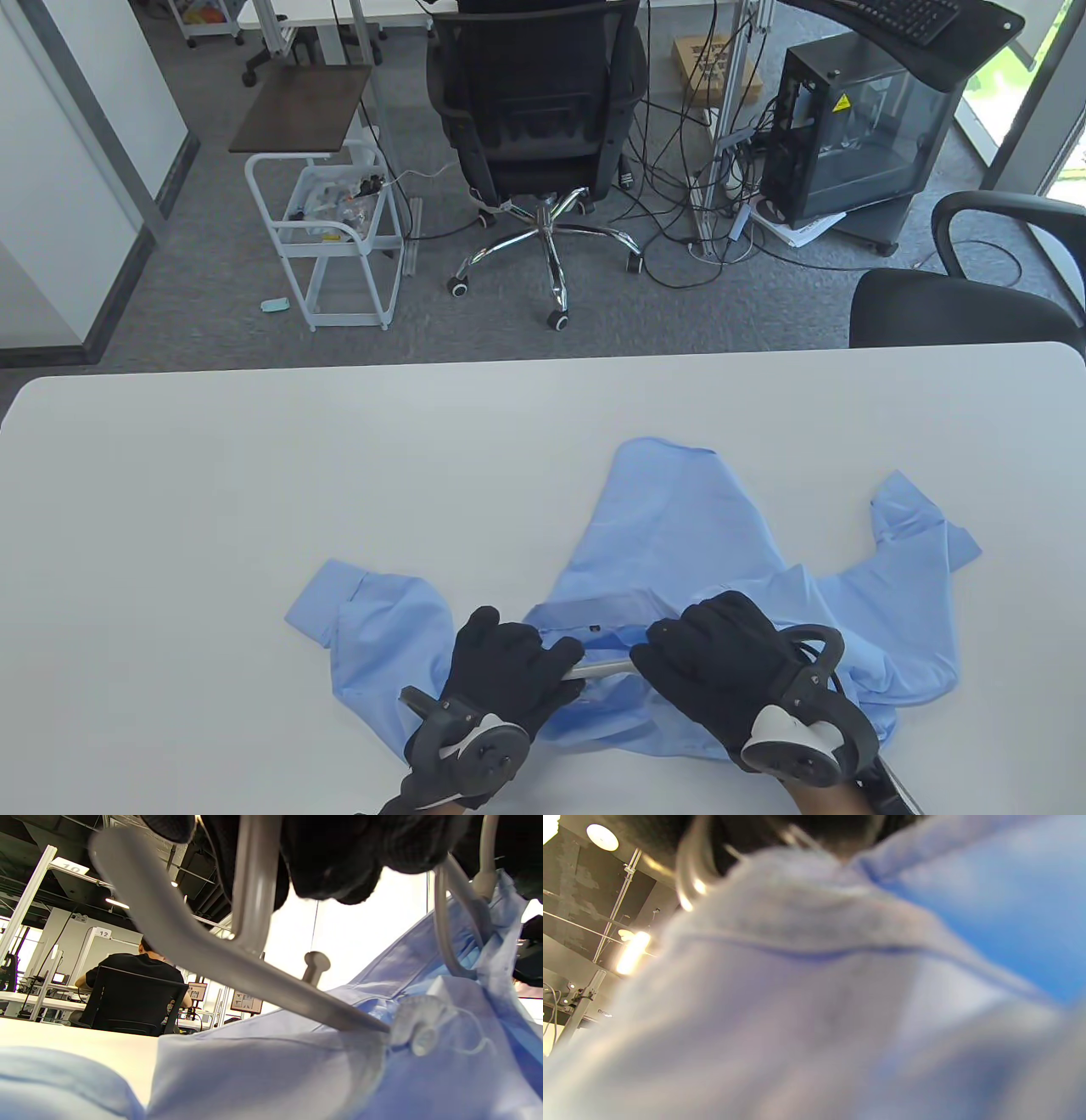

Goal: Remove long-sleeve shirt from gray hanger

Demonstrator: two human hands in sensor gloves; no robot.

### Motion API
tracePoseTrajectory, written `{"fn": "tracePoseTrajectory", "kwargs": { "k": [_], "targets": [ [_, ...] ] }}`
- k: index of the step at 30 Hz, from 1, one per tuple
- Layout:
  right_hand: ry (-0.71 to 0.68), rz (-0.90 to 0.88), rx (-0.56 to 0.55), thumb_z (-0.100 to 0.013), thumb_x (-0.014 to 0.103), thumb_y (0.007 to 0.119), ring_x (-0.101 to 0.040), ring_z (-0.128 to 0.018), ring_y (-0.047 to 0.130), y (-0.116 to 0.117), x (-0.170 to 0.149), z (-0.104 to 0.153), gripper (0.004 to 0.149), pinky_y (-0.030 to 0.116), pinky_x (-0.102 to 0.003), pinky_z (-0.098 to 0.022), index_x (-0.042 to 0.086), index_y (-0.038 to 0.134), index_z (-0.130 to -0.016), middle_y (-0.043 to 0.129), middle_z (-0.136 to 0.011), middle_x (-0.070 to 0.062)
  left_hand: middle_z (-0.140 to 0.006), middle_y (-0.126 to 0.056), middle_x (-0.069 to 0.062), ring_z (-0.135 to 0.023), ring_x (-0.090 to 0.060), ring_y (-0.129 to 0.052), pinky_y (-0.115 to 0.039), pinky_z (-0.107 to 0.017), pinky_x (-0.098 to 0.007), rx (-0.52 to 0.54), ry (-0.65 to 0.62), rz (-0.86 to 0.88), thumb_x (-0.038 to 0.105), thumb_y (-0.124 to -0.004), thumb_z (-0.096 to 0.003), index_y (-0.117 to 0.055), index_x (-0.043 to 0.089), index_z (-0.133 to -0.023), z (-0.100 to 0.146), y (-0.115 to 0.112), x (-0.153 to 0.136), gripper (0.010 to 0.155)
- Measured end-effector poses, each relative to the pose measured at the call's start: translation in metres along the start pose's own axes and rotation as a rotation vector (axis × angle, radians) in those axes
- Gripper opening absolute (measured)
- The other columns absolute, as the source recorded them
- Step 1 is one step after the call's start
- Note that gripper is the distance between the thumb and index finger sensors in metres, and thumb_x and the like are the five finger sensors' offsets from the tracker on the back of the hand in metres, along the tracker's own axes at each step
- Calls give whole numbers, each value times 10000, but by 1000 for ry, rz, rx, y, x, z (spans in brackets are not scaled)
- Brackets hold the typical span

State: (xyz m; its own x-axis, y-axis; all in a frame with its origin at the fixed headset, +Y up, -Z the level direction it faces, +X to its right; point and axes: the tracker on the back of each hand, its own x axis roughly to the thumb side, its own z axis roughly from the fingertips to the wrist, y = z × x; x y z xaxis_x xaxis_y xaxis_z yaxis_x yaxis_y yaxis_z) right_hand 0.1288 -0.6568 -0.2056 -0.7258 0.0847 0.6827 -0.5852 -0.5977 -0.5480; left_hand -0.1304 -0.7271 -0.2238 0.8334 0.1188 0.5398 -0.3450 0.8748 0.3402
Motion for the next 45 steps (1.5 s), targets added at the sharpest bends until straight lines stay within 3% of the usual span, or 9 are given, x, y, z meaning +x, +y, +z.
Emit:
{"fn": "tracePoseTrajectory", "kwargs": {
  "k": [4,10,13,17,20,24,27,37,45],
  "targets": [
    [20,-20,8,-576,513,682,-127,-384,1010,2,-4,2,483,870,-449,-519,173,819,-890,933,-582,5,-473,-911,195,-764,-111,-945,-542,-794,-549,3,-1,-13,588,-702,-462,-793,432,-896,0,0,1,470],
    [-3,14,14,-564,557,671,-250,-640,1038,1,-5,3,586,777,-553,-641,204,706,-1031,933,-775,-53,-443,-910,202,-741,-91,-950,-537,-794,-551,6,3,-9,601,-708,-460,-799,439,-888,1,3,0,466],
    [-3,-9,34,-549,604,640,-350,-887,915,1,-6,3,814,618,-683,-711,111,398,-1150,884,-909,-78,-437,-910,199,-740,-93,-950,-533,-795,-553,3,17,-5,602,-709,-459,-802,436,-886,3,3,-3,467],
    [-31,-55,18,-512,687,628,-412,-1045,745,0,-8,5,986,417,-794,-723,67,162,-1121,840,-955,-86,-435,-908,199,-738,-93,-950,-531,-797,-551,3,25,4,604,-711,-458,-799,445,-885,3,4,-6,464],
    [-33,-59,52,-498,728,588,-525,-1100,596,0,-8,5,1009,298,-862,-682,101,109,-1127,724,-1066,-150,-432,-907,202,-736,-90,-952,-535,-796,-549,12,36,4,605,-705,-459,-797,449,-886,3,5,-7,464],
    [-14,-61,146,-501,762,499,-725,-1096,224,3,-13,6,1016,148,-923,-613,125,39,-1146,281,-1233,-274,-430,-904,200,-733,-92,-952,-539,-793,-549,47,101,74,604,-700,-464,-794,445,-887,6,12,-18,462],
    [20,-71,156,-506,750,514,-724,-1086,181,4,-16,7,1061,120,-921,-607,12,121,-1159,285,-1216,-304,-430,-903,201,-731,-91,-953,-539,-791,-550,72,141,98,605,-700,-466,-792,444,-888,8,16,-27,461],
    [74,167,152,-568,650,660,-647,-1065,393,15,-21,10,823,221,-887,-641,60,477,-1111,432,-1153,-299,-431,-903,201,-733,-96,-952,-539,-788,-554,111,201,157,604,-698,-470,-796,433,-886,12,23,-41,460],
    [116,310,208,-589,649,652,-639,-1051,462,32,-22,16,834,237,-889,-616,99,402,-1164,487,-1148,-273,-428,-900,203,-726,-93,-955,-547,-782,-553,118,231,213,604,-697,-473,-802,413,-875,14,23,-44,457]
  ]
}}
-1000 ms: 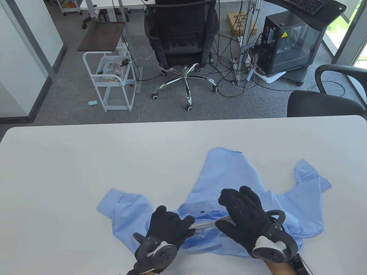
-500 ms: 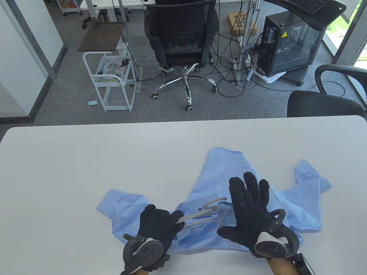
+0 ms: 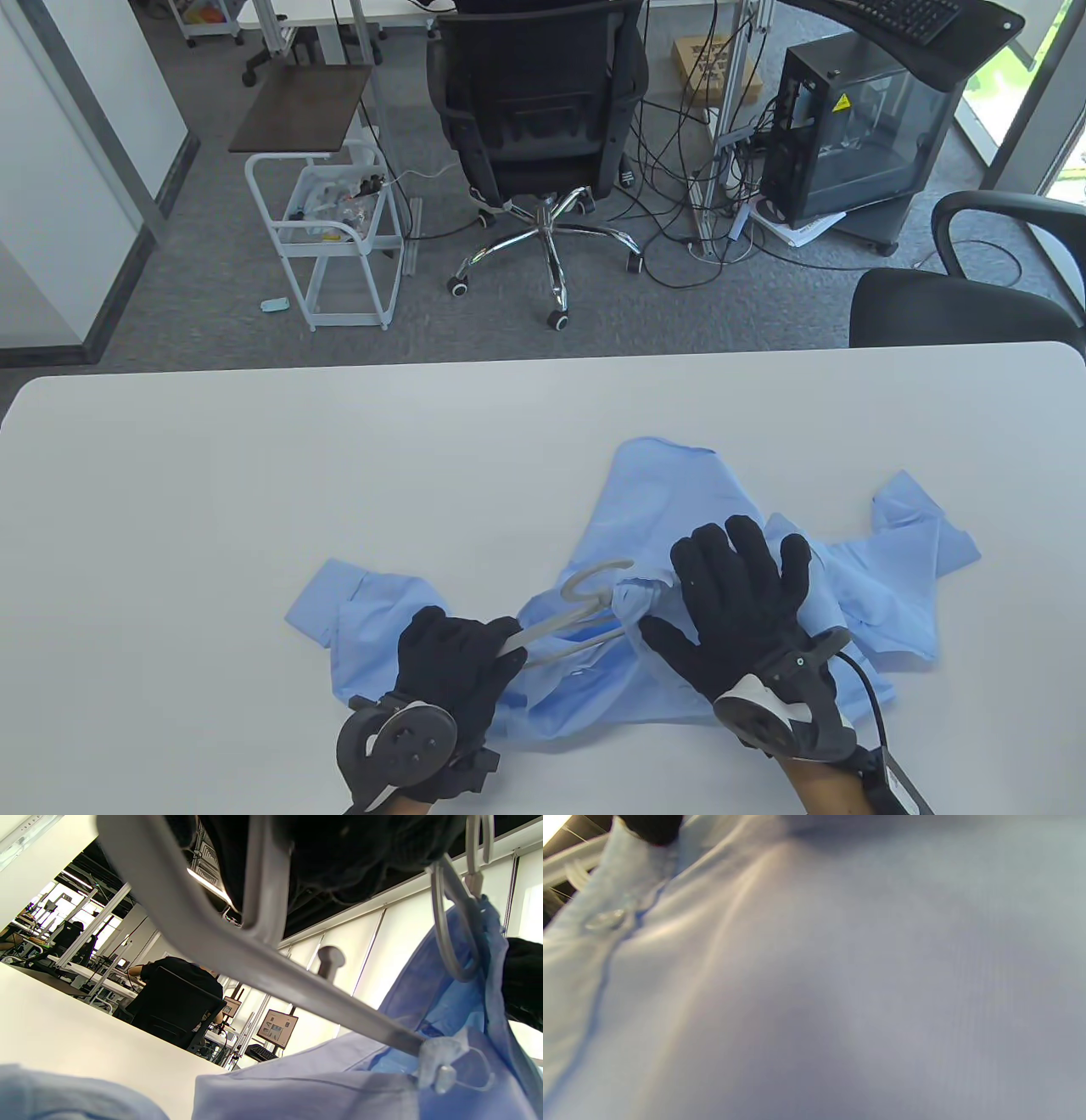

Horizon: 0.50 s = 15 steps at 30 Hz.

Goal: Remove long-sleeve shirt from gray hanger

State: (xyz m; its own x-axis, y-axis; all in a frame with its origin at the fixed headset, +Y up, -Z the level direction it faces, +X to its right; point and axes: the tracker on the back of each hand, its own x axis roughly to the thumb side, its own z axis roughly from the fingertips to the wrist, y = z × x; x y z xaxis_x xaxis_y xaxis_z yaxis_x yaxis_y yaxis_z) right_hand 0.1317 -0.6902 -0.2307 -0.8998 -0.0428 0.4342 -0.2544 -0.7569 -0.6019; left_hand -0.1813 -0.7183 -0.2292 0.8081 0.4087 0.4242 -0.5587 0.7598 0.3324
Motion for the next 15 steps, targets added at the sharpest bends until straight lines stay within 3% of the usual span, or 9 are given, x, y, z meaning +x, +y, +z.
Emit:
{"fn": "tracePoseTrajectory", "kwargs": {
  "k": [6,8,15],
  "targets": [
    [40,-24,-29,-599,675,596,-670,-1043,386,5,5,3,871,233,-900,-590,62,342,-1165,420,-1149,-300,-421,-893,209,-687,-69,-970,-556,-776,-541,9,-11,11,602,-695,-477,-803,407,-871,2,2,6,453],
    [49,-57,-34,-594,709,542,-679,-1045,359,6,5,3,897,232,-901,-588,49,334,-1165,405,-1149,-313,-419,-890,222,-633,-53,-1005,-560,-775,-524,18,-17,-2,605,-693,-478,-800,408,-871,3,2,8,452],
    [100,-96,-16,-564,786,524,-707,-1032,357,9,5,3,975,257,-929,-557,21,377,-1150,423,-1137,-334,-393,-895,246,-439,-20,-1072,-631,-751,-476,13,-58,-36,616,-698,-482,-816,404,-863,6,0,17,452]
  ]
}}
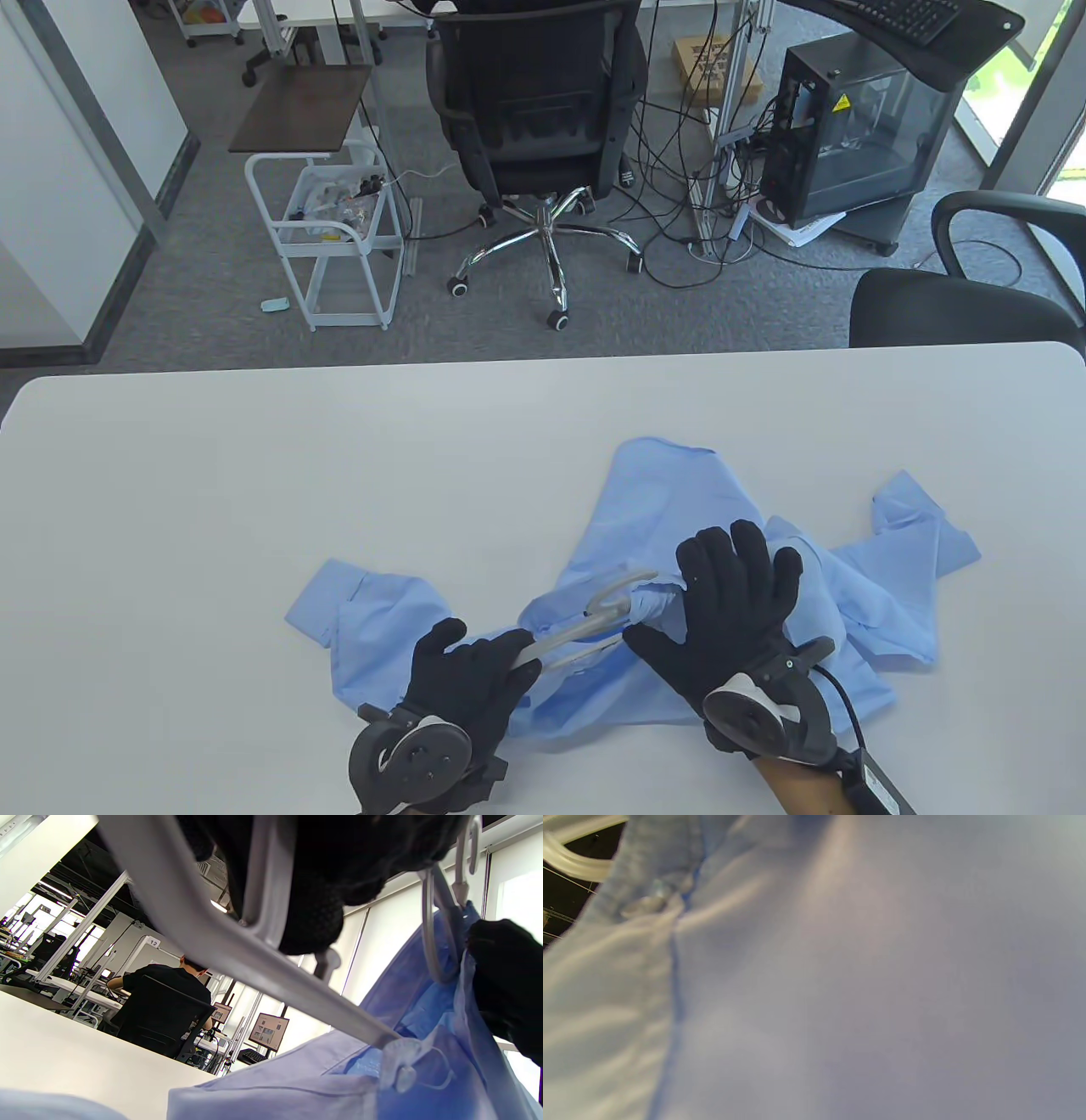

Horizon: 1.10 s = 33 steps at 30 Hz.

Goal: Remove long-sleeve shirt from gray hanger

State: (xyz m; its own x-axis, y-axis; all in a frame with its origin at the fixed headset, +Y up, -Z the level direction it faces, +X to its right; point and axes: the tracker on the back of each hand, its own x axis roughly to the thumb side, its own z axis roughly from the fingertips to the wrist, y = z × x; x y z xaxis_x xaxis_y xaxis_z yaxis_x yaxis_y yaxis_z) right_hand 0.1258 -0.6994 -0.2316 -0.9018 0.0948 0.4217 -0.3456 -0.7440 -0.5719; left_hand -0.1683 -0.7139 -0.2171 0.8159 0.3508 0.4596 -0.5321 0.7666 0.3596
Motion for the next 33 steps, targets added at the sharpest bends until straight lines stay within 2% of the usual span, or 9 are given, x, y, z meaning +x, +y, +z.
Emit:
{"fn": "tracePoseTrajectory", "kwargs": {
  "k": [4,8,11,14,18,21,25,27,33],
  "targets": [
    [14,-44,7,-559,815,518,-739,-1020,300,1,5,1,1016,224,-947,-518,2,377,-1151,383,-1147,-355,-394,-896,238,-446,-29,-1069,-627,-750,-479,1,-11,6,611,-704,-482,-820,397,-864,1,-1,3,452],
    [51,-52,15,-584,766,568,-713,-1021,378,1,12,-2,916,268,-934,-530,26,493,-1119,484,-1119,-340,-398,-898,234,-456,-36,-1066,-620,-752,-481,9,-10,-23,608,-708,-483,-821,394,-866,1,-1,5,453],
    [19,-57,-14,-626,667,577,-699,-1022,402,-1,19,0,795,264,-920,-547,41,519,-1114,508,-1113,-330,-398,-899,232,-455,-39,-1066,-620,-750,-483,2,-1,-1,607,-708,-482,-822,394,-866,2,-1,1,453],
    [17,-12,-25,-659,530,581,-654,-1035,460,0,19,1,653,331,-900,-574,67,527,-1116,545,-1114,-298,-399,-900,231,-457,-40,-1065,-618,-752,-483,5,3,-9,607,-710,-482,-824,391,-866,2,0,1,454],
    [0,38,-29,-660,432,607,-614,-1048,525,2,18,2,593,403,-869,-612,66,523,-1119,564,-1123,-276,-397,-902,229,-452,-44,-1066,-620,-750,-483,0,4,-15,606,-714,-482,-826,390,-865,2,0,1,453],
    [-10,35,-36,-658,421,606,-562,-1059,570,3,15,2,580,439,-833,-639,76,527,-1118,581,-1124,-253,-386,-907,236,-420,-42,-1077,-645,-741,-478,2,5,-21,610,-717,-478,-835,391,-859,2,1,1,455],
    [-4,-55,-46,-657,404,608,-551,-1070,552,3,9,3,567,390,-787,-683,85,526,-1119,573,-1134,-239,-382,-904,241,-395,-34,-1081,-670,-731,-462,10,-3,-42,606,-701,-486,-833,384,-864,2,1,0,458],
    [-3,-66,-71,-658,422,574,-506,-1062,616,1,6,3,561,443,-753,-703,82,554,-1102,629,-1108,-230,-382,-901,239,-394,-35,-1079,-670,-732,-462,3,-9,-51,601,-693,-490,-828,380,-869,2,1,-1,459],
    [21,-99,-63,-655,435,513,-513,-1048,637,4,-4,3,566,456,-717,-732,77,584,-1087,654,-1094,-230,-382,-900,234,-393,-40,-1077,-671,-729,-468,9,-13,-66,596,-692,-492,-829,374,-870,2,1,-2,459]
  ]
}}
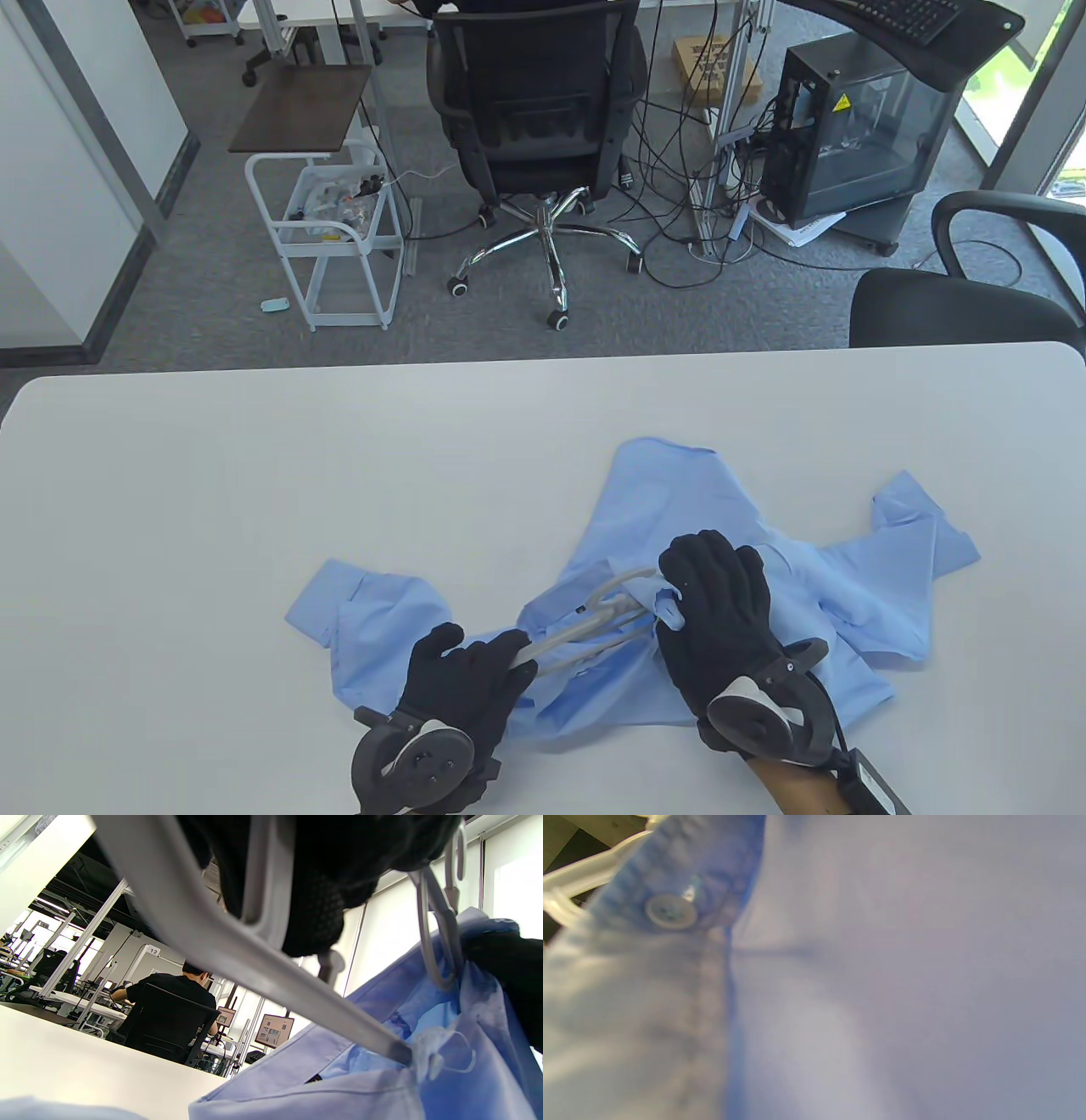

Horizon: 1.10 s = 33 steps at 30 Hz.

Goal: Remove long-sleeve shirt from gray hanger

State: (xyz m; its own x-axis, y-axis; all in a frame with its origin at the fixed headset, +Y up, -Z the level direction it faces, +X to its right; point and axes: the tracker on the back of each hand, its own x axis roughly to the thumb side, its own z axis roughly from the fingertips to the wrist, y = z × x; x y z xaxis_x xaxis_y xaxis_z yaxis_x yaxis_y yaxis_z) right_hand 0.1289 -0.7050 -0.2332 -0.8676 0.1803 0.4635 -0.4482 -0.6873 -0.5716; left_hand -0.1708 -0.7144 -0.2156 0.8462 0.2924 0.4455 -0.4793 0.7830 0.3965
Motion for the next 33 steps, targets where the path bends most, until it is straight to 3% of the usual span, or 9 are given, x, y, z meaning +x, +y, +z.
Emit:
{"fn": "tracePoseTrajectory", "kwargs": {
  "k": [4,11,27,30,33],
  "targets": [
    [51,-64,-9,-656,416,509,-515,-1054,624,-3,-12,-2,559,436,-719,-740,65,592,-1083,655,-1094,-230,-381,-898,234,-386,-39,-1077,-677,-727,-458,17,8,-4,596,-689,-492,-828,374,-871,0,2,-2,460],
    [87,-58,6,-653,415,539,-500,-1036,664,-1,-22,-2,545,474,-678,-746,76,618,-1073,685,-1081,-217,-367,-905,246,-342,-24,-1085,-741,-693,-342,31,5,-27,598,-681,-493,-838,370,-862,0,4,-5,462],
    [105,-21,-36,-653,416,554,-474,-1018,708,-7,-31,-2,534,530,-622,-754,84,634,-1064,703,-1073,-199,-377,-906,237,-354,-47,-1083,-739,-691,-359,54,24,-27,596,-654,-492,-833,371,-861,0,5,-16,468],
    [149,-30,-83,-656,422,551,-460,-977,763,-11,-37,-2,506,549,-643,-727,108,666,-1036,755,-1032,-189,-424,-931,226,-449,-69,-1104,-746,-690,-370,80,23,-57,598,-639,-493,-823,381,-865,1,7,-18,469],
    [181,-136,-108,-656,418,557,-455,-956,770,-12,-40,0,501,436,-795,-631,102,679,-1024,774,-1013,-183,-431,-934,232,-436,-65,-1107,-777,-662,-363,90,19,-76,600,-629,-494,-821,384,-865,0,8,-18,470]
  ]
}}
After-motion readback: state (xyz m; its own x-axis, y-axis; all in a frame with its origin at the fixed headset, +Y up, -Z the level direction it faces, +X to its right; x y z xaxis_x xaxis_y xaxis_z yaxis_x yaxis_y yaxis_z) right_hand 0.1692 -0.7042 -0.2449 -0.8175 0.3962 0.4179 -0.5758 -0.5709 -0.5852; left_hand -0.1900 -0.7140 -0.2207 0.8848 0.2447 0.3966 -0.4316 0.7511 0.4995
